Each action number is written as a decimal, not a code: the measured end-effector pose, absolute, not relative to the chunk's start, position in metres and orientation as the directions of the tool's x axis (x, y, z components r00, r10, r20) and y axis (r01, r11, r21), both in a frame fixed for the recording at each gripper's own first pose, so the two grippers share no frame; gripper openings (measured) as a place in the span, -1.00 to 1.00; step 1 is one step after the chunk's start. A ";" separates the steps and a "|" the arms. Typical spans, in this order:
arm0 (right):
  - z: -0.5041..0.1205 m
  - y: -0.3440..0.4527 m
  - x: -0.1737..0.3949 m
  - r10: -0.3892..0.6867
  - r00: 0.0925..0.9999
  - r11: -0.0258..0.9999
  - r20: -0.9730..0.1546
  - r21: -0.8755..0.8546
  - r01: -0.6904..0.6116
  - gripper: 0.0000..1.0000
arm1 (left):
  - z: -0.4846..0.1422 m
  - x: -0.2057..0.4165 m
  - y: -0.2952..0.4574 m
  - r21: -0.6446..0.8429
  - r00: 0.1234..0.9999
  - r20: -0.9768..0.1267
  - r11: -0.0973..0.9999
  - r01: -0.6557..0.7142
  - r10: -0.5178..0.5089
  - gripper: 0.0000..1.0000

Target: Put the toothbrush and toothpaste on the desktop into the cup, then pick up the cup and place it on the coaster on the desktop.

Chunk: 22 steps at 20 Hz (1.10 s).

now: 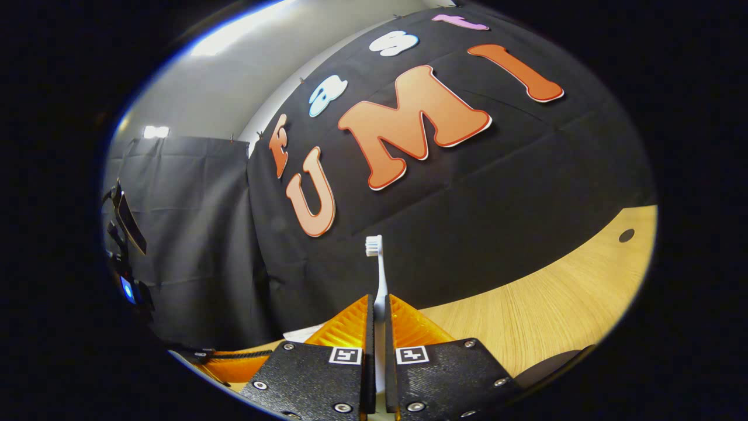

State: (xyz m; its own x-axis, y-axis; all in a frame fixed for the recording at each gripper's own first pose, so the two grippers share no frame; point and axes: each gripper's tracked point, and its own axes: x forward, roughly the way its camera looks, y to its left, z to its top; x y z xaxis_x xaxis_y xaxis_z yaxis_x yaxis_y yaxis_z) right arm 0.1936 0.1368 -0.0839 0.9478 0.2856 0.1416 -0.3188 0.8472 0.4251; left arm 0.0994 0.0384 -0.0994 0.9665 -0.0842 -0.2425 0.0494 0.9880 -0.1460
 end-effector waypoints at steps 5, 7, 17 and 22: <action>-0.096 0.145 0.176 0.342 0.936 0.871 0.083 0.345 -0.349 -0.85 | -0.095 0.091 0.034 -0.112 0.961 -0.264 0.992 0.056 -0.084 -0.24; -0.105 0.143 0.168 0.356 0.933 0.875 0.049 0.335 -0.351 -0.84 | -0.093 0.087 0.029 -0.106 0.956 -0.278 0.992 0.067 -0.094 -0.24; -0.083 0.120 0.128 0.373 0.928 0.881 0.009 0.311 -0.357 -0.65 | -0.113 0.076 -0.001 -0.130 0.873 -0.456 0.983 0.127 -0.173 -0.09; -0.062 0.101 0.107 0.376 0.925 0.893 0.051 0.247 -0.377 -0.22 | -0.123 0.074 -0.012 -0.174 0.795 -0.564 0.974 0.148 -0.222 0.63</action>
State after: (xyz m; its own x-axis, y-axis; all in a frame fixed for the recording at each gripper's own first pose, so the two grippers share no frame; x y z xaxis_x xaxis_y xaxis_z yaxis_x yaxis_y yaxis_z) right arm 0.1069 0.1006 -0.0616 0.9251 0.3762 0.0508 -0.3766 0.8930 0.2465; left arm 0.0744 -0.0122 -0.1229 0.7954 -0.2216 -0.5641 0.1477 0.9736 -0.1741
